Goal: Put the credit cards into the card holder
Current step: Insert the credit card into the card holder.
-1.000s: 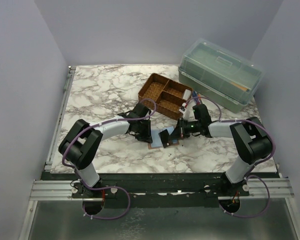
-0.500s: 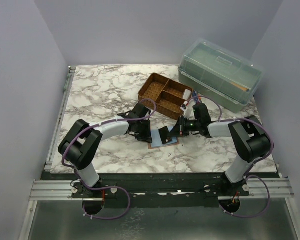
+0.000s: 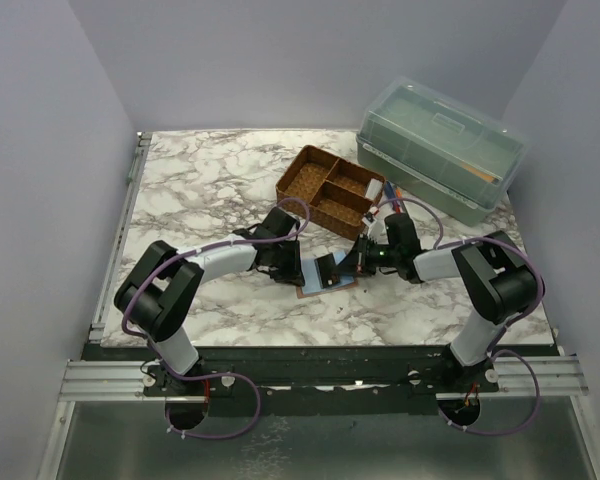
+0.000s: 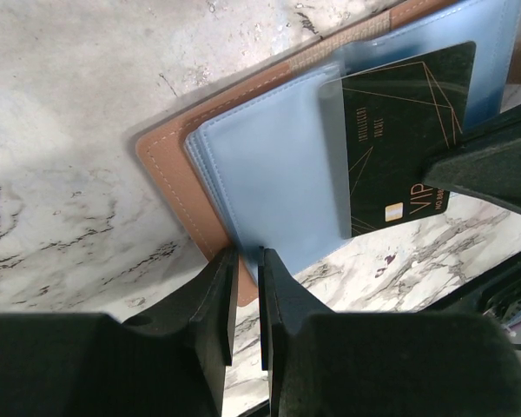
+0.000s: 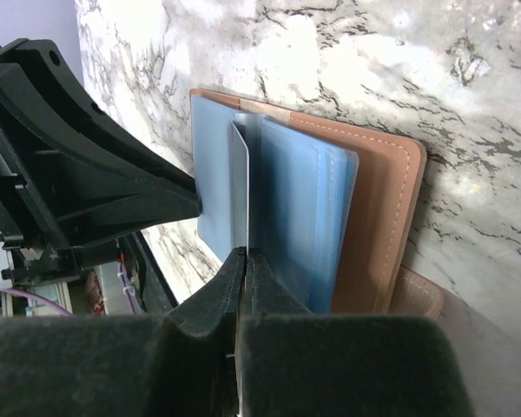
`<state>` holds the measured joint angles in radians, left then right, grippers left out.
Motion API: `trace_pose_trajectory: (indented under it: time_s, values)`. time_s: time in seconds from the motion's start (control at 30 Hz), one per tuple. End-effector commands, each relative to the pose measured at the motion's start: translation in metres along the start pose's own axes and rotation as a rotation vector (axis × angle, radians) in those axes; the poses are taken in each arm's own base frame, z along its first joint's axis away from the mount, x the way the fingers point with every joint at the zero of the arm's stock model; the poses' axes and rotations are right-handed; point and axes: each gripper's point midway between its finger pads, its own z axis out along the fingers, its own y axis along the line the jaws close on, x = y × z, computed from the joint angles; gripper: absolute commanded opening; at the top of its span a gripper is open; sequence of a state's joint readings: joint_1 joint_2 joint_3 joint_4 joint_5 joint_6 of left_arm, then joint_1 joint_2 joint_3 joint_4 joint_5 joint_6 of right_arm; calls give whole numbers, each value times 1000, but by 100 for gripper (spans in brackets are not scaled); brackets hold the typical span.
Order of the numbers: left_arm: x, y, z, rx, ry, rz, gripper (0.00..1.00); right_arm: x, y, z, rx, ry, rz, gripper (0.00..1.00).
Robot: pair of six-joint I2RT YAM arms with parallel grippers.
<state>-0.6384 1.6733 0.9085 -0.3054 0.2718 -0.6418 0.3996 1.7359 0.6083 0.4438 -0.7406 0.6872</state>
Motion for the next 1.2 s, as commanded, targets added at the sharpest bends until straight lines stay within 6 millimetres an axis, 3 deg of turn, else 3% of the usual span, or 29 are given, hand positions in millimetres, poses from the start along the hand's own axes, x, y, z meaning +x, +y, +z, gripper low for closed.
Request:
trace_pose_trajectory:
  time_s: [0.0, 0.33, 0.43, 0.53, 0.6, 0.7, 0.87, 1.17]
  values:
    - [18, 3, 6, -3, 37, -1, 21, 0, -11, 7, 33, -42, 13, 0]
    - [15, -3, -1, 16, 8, 11, 21, 6, -28, 10, 124, -28, 9, 5]
    - [10, -8, -13, 29, -37, 19, 29, 6, -33, 10, 155, -25, -1, 8]
    - [2, -11, -25, 37, -90, 33, 44, 7, -36, 11, 172, -25, -2, 9]
    - [-2, -9, -30, 24, -121, 29, 48, 7, -37, 11, 176, -27, -3, 11]
    - [-4, 3, -31, -15, -148, 3, 46, 6, -37, 12, 186, -26, -16, 13]
    - [4, 30, -16, -104, -154, -68, 34, 6, -42, 17, 193, -20, -21, 14]
    - [23, 29, 6, -51, -67, -127, 26, 11, -36, 25, 193, -7, -25, 14]
